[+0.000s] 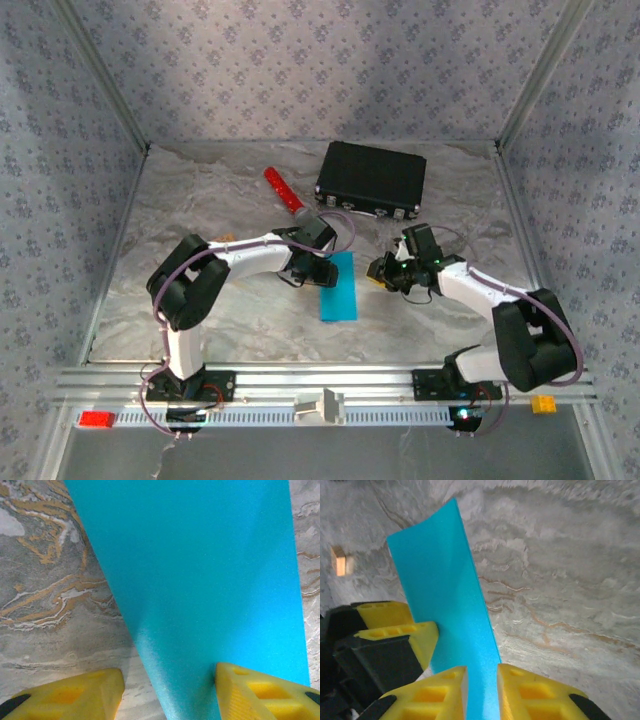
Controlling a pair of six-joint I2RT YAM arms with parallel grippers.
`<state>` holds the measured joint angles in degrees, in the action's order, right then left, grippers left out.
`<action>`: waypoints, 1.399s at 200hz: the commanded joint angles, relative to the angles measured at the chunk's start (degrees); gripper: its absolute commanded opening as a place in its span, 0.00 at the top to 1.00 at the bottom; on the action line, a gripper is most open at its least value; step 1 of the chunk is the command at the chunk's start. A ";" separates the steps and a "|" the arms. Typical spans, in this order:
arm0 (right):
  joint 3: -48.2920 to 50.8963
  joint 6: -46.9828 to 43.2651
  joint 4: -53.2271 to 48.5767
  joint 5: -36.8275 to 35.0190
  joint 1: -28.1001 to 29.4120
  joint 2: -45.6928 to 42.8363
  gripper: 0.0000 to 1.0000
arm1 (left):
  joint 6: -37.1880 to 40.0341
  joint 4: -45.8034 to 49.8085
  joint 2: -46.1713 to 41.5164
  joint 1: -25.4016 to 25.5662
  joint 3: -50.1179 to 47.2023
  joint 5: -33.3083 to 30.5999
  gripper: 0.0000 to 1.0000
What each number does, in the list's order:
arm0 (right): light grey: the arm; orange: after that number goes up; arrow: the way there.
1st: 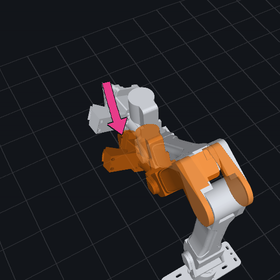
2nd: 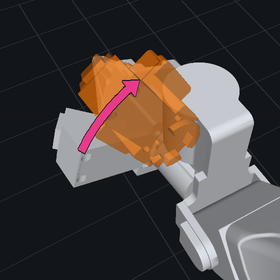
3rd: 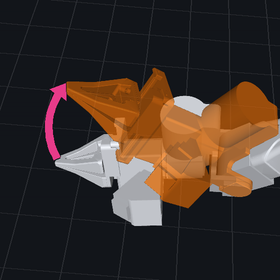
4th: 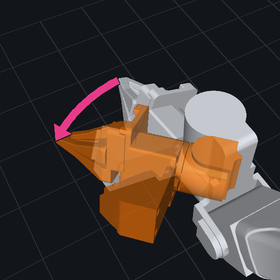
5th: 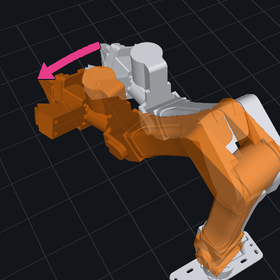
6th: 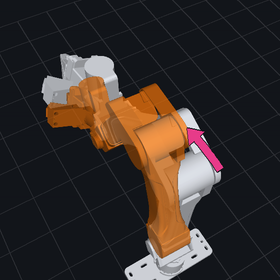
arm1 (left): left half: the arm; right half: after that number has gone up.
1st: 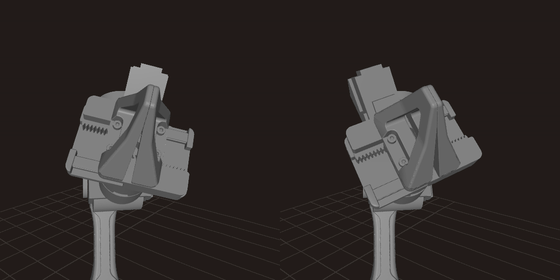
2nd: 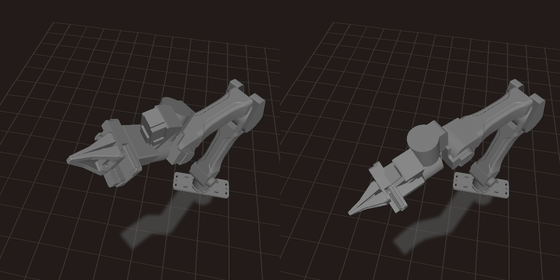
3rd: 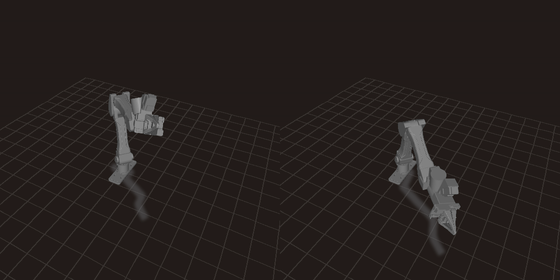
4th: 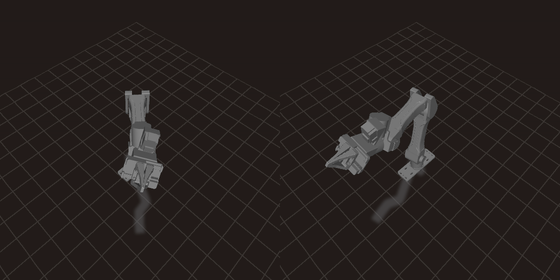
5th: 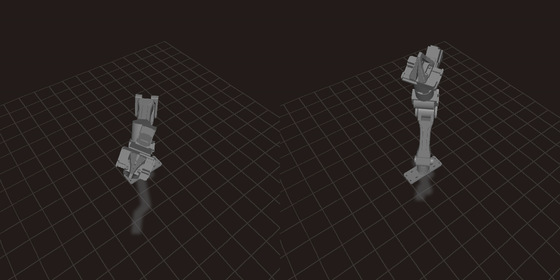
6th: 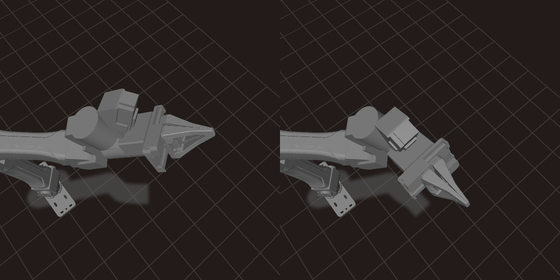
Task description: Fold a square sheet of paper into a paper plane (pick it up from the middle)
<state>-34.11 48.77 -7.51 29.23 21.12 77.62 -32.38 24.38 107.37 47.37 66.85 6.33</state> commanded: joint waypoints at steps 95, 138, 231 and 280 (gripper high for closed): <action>0.19 0.60 -1.89 -2.93 -1.85 -1.03 0.77 | 1.71 -4.00 5.21 -0.03 -0.72 -2.62 0.47; 0.17 0.60 -0.82 -1.75 -1.75 -0.48 0.76 | 1.62 -4.16 5.39 -0.04 -0.60 -2.54 0.46; -1.91 -0.09 2.59 1.80 1.15 3.49 0.83 | 1.54 -4.34 5.90 -0.01 -0.75 -2.46 0.46; -3.89 0.88 5.64 0.82 4.56 8.41 1.00 | 1.53 -4.45 5.89 -0.05 -0.69 -2.30 0.46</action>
<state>-35.57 49.25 -3.75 29.63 24.64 83.35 -32.36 24.93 107.81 47.37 67.35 6.00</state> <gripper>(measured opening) 0.055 0.544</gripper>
